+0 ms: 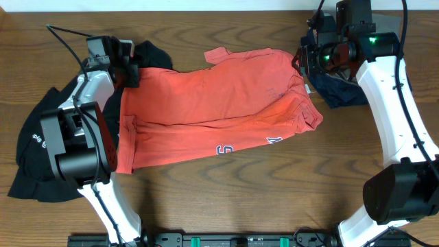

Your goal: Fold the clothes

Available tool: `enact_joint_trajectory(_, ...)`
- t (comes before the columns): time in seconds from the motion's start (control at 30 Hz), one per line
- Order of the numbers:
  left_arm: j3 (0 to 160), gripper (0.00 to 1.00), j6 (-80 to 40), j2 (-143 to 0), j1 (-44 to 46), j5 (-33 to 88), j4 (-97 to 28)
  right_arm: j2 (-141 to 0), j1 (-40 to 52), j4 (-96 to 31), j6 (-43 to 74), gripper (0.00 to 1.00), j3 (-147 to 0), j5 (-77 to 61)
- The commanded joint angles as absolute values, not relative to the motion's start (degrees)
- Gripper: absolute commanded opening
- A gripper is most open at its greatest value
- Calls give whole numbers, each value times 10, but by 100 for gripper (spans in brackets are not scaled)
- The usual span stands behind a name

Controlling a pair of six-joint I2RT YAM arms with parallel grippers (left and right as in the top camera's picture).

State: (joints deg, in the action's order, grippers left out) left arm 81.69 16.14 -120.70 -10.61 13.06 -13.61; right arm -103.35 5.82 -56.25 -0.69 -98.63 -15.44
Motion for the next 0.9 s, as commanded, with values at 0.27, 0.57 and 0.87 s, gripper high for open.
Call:
enact_joint_trajectory(0.27, 828, 6, 117, -1116, -105, 94, -176, -1027, 65, -543, 20, 52, -994, -129)
enact_joint_trajectory(0.57, 828, 6, 67, -1018, -102, 101, -335, -1035, 65, -476, 23, 52, -994, -122)
enact_joint_trajectory(0.87, 827, 6, 68, -1004, -90, 100, -429, -1151, 82, -325, 47, 49, -994, -117)
